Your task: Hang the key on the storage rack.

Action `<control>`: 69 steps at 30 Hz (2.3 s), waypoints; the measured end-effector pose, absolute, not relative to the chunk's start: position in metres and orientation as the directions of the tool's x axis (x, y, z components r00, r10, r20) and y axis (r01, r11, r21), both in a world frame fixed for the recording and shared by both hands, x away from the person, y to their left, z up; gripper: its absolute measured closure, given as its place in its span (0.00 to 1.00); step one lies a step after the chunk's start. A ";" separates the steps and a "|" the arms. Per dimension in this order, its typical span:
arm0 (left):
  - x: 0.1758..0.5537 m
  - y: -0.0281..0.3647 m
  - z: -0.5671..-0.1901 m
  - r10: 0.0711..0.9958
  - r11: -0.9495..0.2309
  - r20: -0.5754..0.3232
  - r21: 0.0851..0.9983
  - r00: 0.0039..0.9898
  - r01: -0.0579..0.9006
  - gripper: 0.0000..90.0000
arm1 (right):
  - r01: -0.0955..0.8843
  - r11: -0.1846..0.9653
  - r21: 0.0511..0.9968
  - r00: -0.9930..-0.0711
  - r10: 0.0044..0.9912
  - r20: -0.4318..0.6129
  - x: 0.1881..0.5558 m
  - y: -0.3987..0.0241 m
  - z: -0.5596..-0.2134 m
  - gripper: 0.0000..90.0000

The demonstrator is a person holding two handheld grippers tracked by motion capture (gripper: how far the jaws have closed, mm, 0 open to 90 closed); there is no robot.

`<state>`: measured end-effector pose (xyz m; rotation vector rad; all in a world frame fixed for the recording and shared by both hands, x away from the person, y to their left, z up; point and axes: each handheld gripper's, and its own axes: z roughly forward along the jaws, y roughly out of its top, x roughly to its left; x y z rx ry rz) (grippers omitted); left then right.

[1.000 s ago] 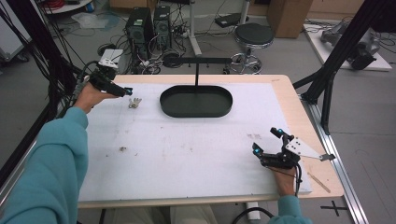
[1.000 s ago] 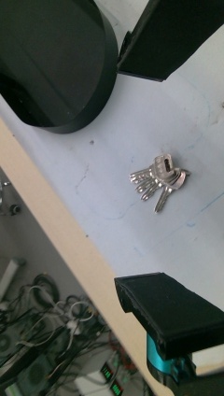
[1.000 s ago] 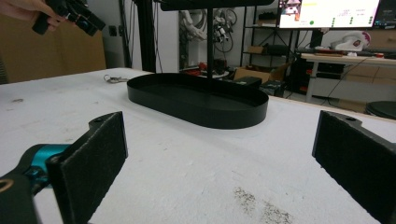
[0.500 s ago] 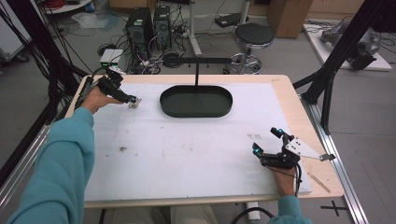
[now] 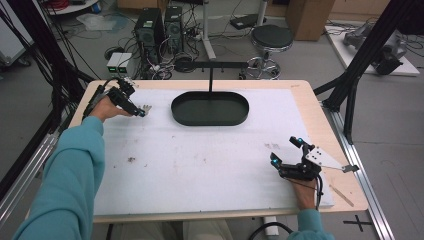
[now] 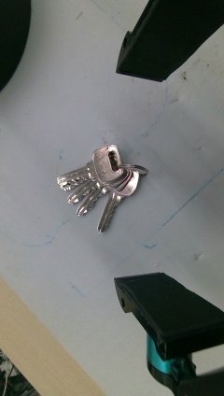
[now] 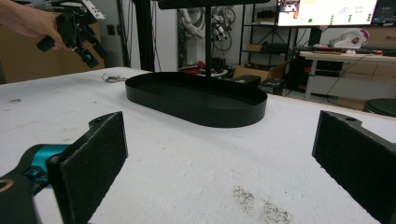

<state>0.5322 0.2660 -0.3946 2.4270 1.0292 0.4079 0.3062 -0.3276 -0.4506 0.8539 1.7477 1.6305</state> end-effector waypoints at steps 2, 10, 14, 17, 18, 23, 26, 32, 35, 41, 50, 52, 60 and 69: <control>0.533 0.265 -0.397 0.732 -0.611 0.082 0.519 0.676 0.598 0.02 | 0.059 0.040 0.997 -0.617 0.787 0.005 0.306 -0.327 -0.451 0.03; 0.536 0.262 -0.406 0.729 -0.620 0.072 0.490 0.681 0.612 0.04 | 0.061 0.040 0.997 -0.616 0.788 0.006 0.307 -0.328 -0.451 0.03; 0.538 0.263 -0.409 0.738 -0.614 0.068 0.481 0.671 0.626 0.11 | 0.064 0.040 0.997 -0.616 0.788 0.008 0.307 -0.328 -0.450 0.03; 0.538 0.262 -0.410 0.739 -0.612 0.064 0.480 0.671 0.628 0.14 | 0.066 0.038 0.997 -0.616 0.788 0.010 0.307 -0.328 -0.450 0.03; 0.539 0.262 -0.411 0.737 -0.614 0.065 0.479 0.673 0.627 0.16 | 0.065 0.038 0.997 -0.615 0.788 0.010 0.307 -0.328 -0.450 0.03; 0.539 0.263 -0.412 0.738 -0.615 0.061 0.469 0.672 0.634 0.27 | 0.072 0.035 0.997 -0.616 0.788 0.017 0.307 -0.328 -0.450 0.03; 0.539 0.263 -0.411 0.737 -0.615 0.059 0.471 0.673 0.632 0.31 | 0.068 0.038 0.997 -0.615 0.789 0.012 0.307 -0.328 -0.450 0.03; 0.538 0.262 -0.411 0.739 -0.619 0.065 0.457 0.670 0.639 0.50 | 0.065 0.039 0.997 -0.615 0.789 0.010 0.307 -0.328 -0.450 0.03; 0.538 0.261 -0.411 0.739 -0.619 0.064 0.457 0.671 0.638 0.57 | 0.072 0.036 0.997 -0.615 0.789 0.016 0.307 -0.328 -0.450 0.03; 0.538 0.260 -0.409 0.744 -0.622 0.077 0.446 0.664 0.644 0.69 | 0.072 0.036 0.997 -0.615 0.789 0.016 0.307 -0.328 -0.450 0.03; 0.538 0.260 -0.409 0.743 -0.623 0.077 0.441 0.665 0.646 0.82 | 0.069 0.036 0.997 -0.614 0.790 0.014 0.307 -0.328 -0.450 0.03; 0.538 0.259 -0.410 0.743 -0.624 0.080 0.443 0.665 0.643 0.82 | 0.068 0.037 0.997 -0.614 0.790 0.013 0.307 -0.328 -0.450 0.03; 0.538 0.259 -0.411 0.746 -0.620 0.080 0.446 0.661 0.645 0.87 | 0.069 0.036 0.997 -0.614 0.789 0.014 0.307 -0.328 -0.450 0.03; 0.538 0.259 -0.411 0.755 -0.607 0.066 0.447 0.653 0.657 0.91 | 0.071 0.036 0.997 -0.613 0.790 0.015 0.307 -0.328 -0.450 0.03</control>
